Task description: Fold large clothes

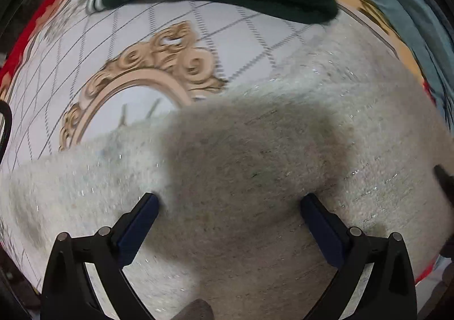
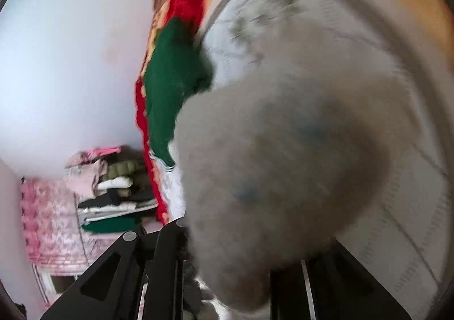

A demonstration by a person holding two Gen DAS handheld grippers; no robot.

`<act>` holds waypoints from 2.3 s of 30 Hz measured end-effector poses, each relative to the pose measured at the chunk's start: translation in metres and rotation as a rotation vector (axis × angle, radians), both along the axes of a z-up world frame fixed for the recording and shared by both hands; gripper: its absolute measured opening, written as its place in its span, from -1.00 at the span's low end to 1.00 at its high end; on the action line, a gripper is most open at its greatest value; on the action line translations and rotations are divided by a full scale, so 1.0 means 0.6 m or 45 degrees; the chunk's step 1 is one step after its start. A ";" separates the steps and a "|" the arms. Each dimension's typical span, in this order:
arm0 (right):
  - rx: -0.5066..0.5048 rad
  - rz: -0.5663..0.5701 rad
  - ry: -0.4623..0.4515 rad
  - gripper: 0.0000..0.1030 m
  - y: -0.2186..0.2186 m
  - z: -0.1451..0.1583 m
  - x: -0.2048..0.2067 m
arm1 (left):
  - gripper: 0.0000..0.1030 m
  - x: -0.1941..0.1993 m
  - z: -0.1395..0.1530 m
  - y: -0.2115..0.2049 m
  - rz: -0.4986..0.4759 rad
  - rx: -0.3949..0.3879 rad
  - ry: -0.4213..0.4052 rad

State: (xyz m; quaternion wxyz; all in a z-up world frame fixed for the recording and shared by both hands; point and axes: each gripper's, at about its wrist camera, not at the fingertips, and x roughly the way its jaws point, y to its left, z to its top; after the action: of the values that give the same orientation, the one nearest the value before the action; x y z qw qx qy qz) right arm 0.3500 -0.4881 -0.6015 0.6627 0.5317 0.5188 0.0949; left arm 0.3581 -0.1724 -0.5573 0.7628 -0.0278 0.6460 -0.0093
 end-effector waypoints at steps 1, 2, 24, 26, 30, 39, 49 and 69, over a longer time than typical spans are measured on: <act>-0.010 -0.008 0.026 -0.36 -0.009 -0.008 -0.009 | 1.00 -0.002 0.002 -0.004 -0.003 -0.005 -0.003; 0.006 -0.021 0.044 -0.27 -0.014 -0.023 -0.017 | 1.00 -0.005 0.002 -0.007 -0.002 -0.008 -0.004; -0.218 0.054 -0.164 -0.61 0.083 0.090 0.042 | 1.00 0.038 -0.034 0.019 0.022 -0.074 -0.048; -0.274 0.086 -0.185 -0.63 0.085 0.117 0.037 | 1.00 0.036 -0.034 0.030 0.055 -0.124 -0.047; -0.425 0.171 -0.237 -0.65 0.123 0.175 0.023 | 1.00 0.009 -0.002 0.087 0.199 -0.195 -0.056; -0.842 0.618 -0.555 -0.67 0.360 0.343 -0.023 | 1.00 -0.219 0.139 0.361 0.745 -0.117 -0.123; -1.250 1.480 -1.040 -0.67 0.751 0.297 -0.255 | 1.00 -0.461 0.183 0.568 1.224 0.071 -0.097; -0.492 1.432 -0.150 0.18 0.546 0.234 -0.199 | 1.00 -0.397 0.168 0.539 1.066 -0.121 -0.127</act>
State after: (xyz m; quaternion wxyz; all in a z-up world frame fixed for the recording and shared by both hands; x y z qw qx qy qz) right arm 0.2305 -0.1603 -0.4609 0.6232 0.0392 0.6908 0.3645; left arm 0.1199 0.1508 -0.4566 0.7288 -0.3225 0.5401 0.2702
